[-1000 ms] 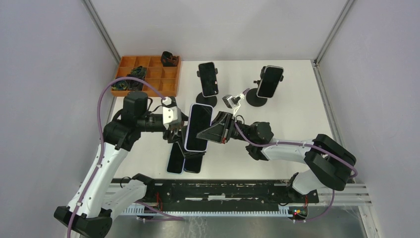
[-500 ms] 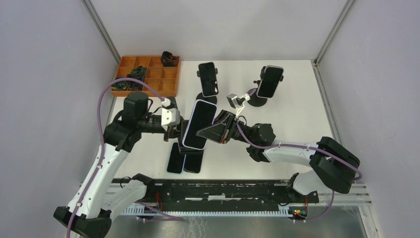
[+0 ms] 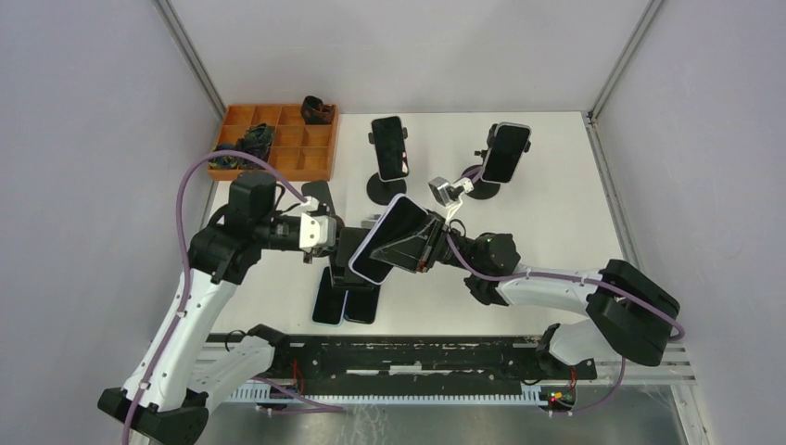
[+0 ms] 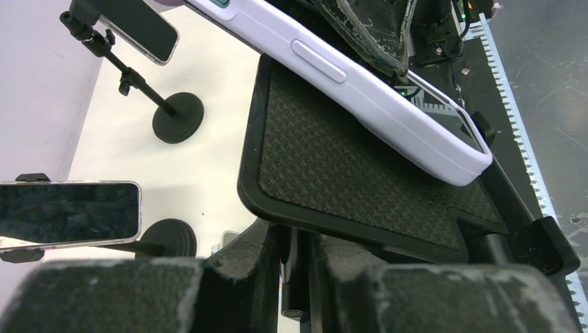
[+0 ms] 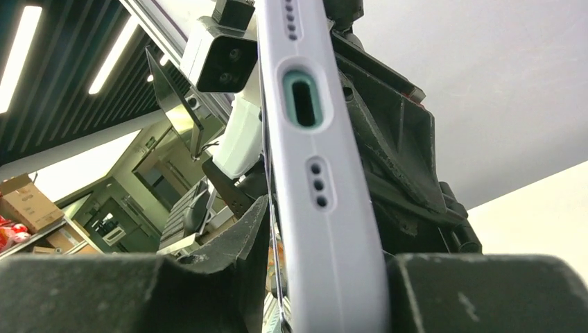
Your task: Remove the phone from the phone stand
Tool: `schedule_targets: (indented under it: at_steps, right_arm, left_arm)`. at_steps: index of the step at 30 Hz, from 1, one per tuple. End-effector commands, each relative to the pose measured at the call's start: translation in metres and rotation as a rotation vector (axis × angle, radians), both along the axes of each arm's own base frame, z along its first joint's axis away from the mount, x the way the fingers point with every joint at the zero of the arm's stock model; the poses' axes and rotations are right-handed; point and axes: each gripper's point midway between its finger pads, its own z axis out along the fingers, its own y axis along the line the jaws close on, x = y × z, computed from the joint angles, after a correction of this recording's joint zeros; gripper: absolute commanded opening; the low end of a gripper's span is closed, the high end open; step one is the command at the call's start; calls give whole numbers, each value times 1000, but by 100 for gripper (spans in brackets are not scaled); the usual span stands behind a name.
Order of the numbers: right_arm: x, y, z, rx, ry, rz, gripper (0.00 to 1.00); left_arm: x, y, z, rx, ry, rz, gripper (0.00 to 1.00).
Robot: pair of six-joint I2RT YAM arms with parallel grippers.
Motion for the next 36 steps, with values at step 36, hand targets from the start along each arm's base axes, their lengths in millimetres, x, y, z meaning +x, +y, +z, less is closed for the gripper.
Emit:
schedule_targets:
  at_steps: [36]
  right_arm:
    - [27, -42, -222, -774, 263, -84, 0]
  left_arm:
    - [26, 10, 19, 70, -173, 63, 2]
